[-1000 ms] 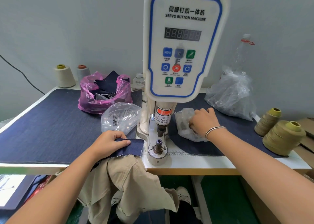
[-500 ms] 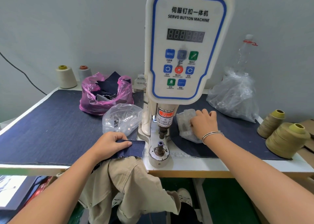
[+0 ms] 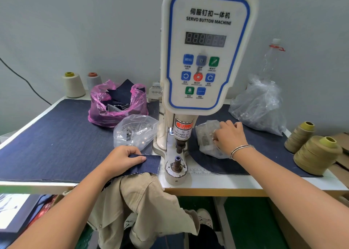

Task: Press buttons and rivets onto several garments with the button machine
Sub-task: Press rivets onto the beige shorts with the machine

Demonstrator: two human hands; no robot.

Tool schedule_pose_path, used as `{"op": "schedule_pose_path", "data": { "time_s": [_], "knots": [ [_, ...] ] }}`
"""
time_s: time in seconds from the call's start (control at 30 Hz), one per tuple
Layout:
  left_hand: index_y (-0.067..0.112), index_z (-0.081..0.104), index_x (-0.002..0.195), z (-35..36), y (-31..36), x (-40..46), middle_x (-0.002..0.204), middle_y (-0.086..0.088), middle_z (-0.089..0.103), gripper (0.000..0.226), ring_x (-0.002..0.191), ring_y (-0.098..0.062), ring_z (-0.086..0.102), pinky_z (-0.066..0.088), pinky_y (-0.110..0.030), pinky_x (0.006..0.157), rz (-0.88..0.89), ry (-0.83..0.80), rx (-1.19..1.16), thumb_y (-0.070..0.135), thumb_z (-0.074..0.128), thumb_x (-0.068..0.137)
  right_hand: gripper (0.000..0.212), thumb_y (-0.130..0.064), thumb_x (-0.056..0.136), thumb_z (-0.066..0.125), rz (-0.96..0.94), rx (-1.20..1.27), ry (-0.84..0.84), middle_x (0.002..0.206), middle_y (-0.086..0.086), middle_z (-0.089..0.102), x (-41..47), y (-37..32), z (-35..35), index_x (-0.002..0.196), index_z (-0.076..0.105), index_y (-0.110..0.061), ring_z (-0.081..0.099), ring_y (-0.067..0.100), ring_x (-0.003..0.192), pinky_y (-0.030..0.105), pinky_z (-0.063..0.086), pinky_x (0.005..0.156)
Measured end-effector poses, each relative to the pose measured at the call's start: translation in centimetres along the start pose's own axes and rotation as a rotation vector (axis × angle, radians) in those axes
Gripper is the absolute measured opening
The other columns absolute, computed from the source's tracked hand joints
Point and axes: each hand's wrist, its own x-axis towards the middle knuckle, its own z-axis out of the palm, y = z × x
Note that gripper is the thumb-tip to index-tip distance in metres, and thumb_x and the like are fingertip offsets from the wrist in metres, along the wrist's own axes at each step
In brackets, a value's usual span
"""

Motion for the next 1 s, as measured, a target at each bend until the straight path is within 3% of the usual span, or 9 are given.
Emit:
{"op": "schedule_pose_path", "data": {
  "time_s": [0.13,0.3,0.47,0.53,0.6,0.73,0.8,0.9,1.0],
  "knots": [
    [0.033,0.067,0.061,0.0,0.1,0.0,0.066,0.01,0.066,0.024,0.061,0.001,0.056,0.044,-0.023,0.066,-0.005,-0.003,-0.004,0.027,0.074,0.084,0.023,-0.039,0.092,0.048,0.02,0.18,-0.063,0.103,-0.003,0.045,-0.2,0.7,0.1,0.094,0.069,-0.033,0.04,0.02,0.105,0.037,0.025,0.084],
    [0.031,0.067,0.062,-0.1,0.2,0.0,0.067,0.009,0.066,0.023,0.062,-0.001,0.057,0.045,-0.025,0.067,-0.009,-0.004,0.001,0.028,0.073,0.084,0.024,-0.039,0.093,0.047,-0.051,0.102,0.006,0.095,-0.006,0.038,-1.0,1.1,0.6,0.092,0.071,-0.035,0.04,0.019,0.1,0.036,0.021,0.083],
    [0.029,0.068,0.061,0.0,0.3,-0.1,0.069,0.004,0.067,0.023,0.063,-0.003,0.058,0.045,-0.025,0.067,-0.013,0.001,0.002,0.027,0.073,0.084,0.018,-0.039,0.09,0.056,-0.079,0.011,0.11,0.119,-0.004,0.05,-2.1,1.0,1.0,0.092,0.073,-0.035,0.039,0.022,0.117,0.041,0.015,0.091],
    [0.03,0.067,0.06,0.0,0.3,-0.2,0.067,0.003,0.066,0.025,0.062,-0.005,0.056,0.044,-0.026,0.066,-0.017,0.0,-0.002,0.027,0.074,0.083,0.004,-0.029,0.074,0.078,-0.07,-0.017,0.172,0.117,0.003,0.058,-2.5,1.1,1.2,0.076,0.075,-0.028,0.047,0.027,0.116,0.042,0.014,0.091],
    [0.03,0.066,0.06,0.0,0.3,-0.2,0.069,-0.001,0.067,0.025,0.063,-0.007,0.056,0.043,-0.026,0.065,-0.018,-0.001,-0.005,0.027,0.074,0.083,0.014,-0.021,0.061,0.087,-0.026,0.054,0.181,0.114,0.007,0.061,-2.7,1.1,1.5,0.063,0.073,-0.023,0.05,0.032,0.115,0.044,0.015,0.093],
    [0.024,0.068,0.063,0.0,0.3,-0.2,0.073,-0.004,0.069,0.021,0.068,-0.013,0.061,0.046,-0.029,0.069,-0.02,-0.007,-0.006,0.027,0.073,0.084,0.005,-0.024,0.074,0.078,0.036,0.116,0.192,0.127,0.006,0.052,-3.1,1.0,1.5,0.072,0.074,-0.022,0.037,0.03,0.128,0.053,0.012,0.101],
    [0.027,0.068,0.063,0.0,0.2,-0.1,0.073,-0.003,0.068,0.021,0.068,-0.012,0.06,0.045,-0.028,0.069,-0.021,-0.005,-0.007,0.028,0.073,0.084,0.009,-0.018,0.073,0.079,0.122,0.294,0.3,0.12,0.009,0.055,-3.6,0.9,1.0,0.067,0.073,-0.018,0.041,0.033,0.124,0.056,0.017,0.098],
    [0.03,0.068,0.063,0.0,0.1,0.0,0.072,0.002,0.069,0.021,0.069,-0.009,0.061,0.046,-0.028,0.07,-0.02,-0.004,-0.006,0.028,0.074,0.084,0.008,-0.023,0.075,0.078,0.318,0.738,0.501,0.111,0.001,0.056,-5.2,-0.6,-1.4,0.069,0.073,-0.023,0.045,0.024,0.113,0.034,0.022,0.092],
    [0.031,0.068,0.062,0.0,0.1,-0.1,0.07,0.003,0.068,0.022,0.068,-0.009,0.061,0.046,-0.028,0.07,-0.017,-0.008,0.0,0.028,0.074,0.084,0.004,-0.024,0.082,0.072,0.545,1.567,0.152,0.086,-0.004,0.062,-7.7,-4.9,-4.3,0.082,0.069,-0.021,0.06,0.014,0.084,0.015,0.041,0.072]
  ]
}}
